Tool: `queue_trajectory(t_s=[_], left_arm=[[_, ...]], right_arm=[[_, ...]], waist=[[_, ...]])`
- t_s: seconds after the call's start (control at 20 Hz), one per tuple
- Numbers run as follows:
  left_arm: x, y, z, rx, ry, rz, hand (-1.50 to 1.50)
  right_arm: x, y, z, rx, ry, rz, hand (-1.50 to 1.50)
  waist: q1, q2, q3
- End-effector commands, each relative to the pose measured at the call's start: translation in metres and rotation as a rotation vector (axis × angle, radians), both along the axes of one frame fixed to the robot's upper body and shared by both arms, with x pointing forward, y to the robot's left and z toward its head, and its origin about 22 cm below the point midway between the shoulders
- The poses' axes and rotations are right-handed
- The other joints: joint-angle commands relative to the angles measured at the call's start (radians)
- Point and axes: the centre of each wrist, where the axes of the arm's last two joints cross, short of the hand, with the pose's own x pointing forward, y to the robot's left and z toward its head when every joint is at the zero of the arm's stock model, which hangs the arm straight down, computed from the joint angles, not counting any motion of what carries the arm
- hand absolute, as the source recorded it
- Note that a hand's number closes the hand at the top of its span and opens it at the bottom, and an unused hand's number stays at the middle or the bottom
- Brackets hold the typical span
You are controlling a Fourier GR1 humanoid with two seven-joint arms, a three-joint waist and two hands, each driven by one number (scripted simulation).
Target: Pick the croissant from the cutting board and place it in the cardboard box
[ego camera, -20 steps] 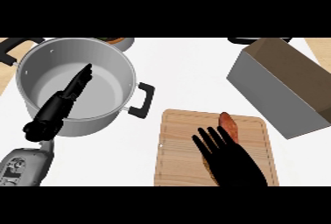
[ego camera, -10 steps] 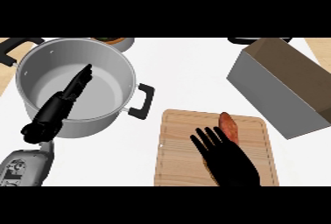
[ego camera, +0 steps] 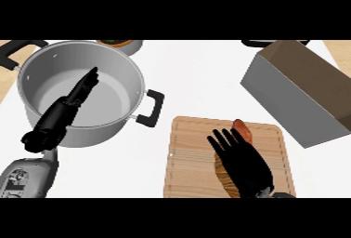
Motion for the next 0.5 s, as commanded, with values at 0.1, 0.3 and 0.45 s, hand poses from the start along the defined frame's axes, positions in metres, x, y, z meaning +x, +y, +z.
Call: queue_trajectory(t_s=[0.1, 0.3, 0.45], left_arm=[[-0.007, -0.012, -0.019, -0.011, 0.014, 0.010, 0.00], [-0.001, -0.018, 0.004, -0.003, 0.010, 0.003, 0.00], [-0.002, -0.002, 0.004, 0.008, 0.012, 0.012, 0.00]], right_arm=[[0.006, 0.001, -0.022, 0.009, 0.048, -0.001, -1.50], [-0.003, 0.000, -0.026, 0.017, 0.007, 0.157, 1.50], [0.007, -0.007, -0.026, 0.041, -0.081, 0.201, 1.50]], waist=[[-0.001, 0.003, -0.002], [-0.001, 0.002, -0.002], [0.001, 0.003, -0.002]])
